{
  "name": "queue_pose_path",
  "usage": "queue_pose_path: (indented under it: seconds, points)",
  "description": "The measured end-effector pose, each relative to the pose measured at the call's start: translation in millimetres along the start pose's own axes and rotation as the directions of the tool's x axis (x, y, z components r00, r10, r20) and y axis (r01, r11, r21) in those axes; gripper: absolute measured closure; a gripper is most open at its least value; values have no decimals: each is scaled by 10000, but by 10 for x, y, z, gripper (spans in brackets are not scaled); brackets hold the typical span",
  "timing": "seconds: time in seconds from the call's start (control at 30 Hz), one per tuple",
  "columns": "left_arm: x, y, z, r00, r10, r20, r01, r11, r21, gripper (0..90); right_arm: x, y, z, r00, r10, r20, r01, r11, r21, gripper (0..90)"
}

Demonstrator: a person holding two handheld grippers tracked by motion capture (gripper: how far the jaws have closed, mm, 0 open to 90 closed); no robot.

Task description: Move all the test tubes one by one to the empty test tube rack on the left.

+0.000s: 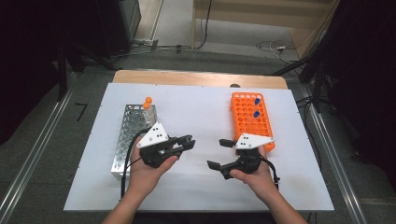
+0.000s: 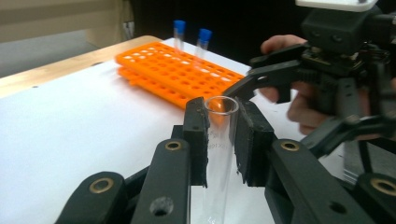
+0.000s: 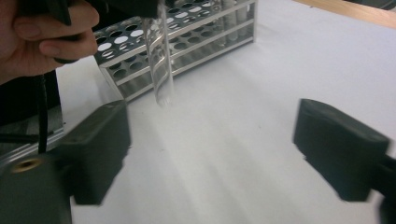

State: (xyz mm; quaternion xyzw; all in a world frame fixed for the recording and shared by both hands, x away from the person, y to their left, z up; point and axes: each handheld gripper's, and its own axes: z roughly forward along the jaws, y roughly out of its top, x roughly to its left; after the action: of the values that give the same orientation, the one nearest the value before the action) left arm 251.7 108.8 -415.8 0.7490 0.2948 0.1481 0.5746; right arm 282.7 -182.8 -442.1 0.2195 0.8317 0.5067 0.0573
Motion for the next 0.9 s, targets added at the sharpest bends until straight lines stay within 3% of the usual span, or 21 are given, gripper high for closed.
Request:
queue_pose_path:
  seconds: [0.07, 0.3, 0.47, 0.7, 0.9]
  points:
    - [54, 1, -42, 9998, -73, -187, 71, 9999, -89, 764, -48, -32, -58, 10000, -2, 72, 2, 10000, 38, 0]
    - [250, 12, -209, 9961, -327, -814, 296, 9988, -380, 764, -217, -138, -299, 9989, 273, 383, -262, 9992, -301, 0]
    - [395, 21, -325, 9909, -450, -1271, 380, 9977, -570, 764, -326, -230, -485, 9950, 514, 859, -483, 9981, -379, 0]
    - [645, 39, -536, 9753, -754, -2077, 561, 9937, -969, 764, -470, -393, -697, 9844, 902, 1510, -860, 9957, -338, 0]
    - [795, 15, -602, 9612, -904, -2605, 616, 9913, -1166, 764, -552, -476, -865, 9758, 1160, 1853, -1089, 9929, -479, 0]
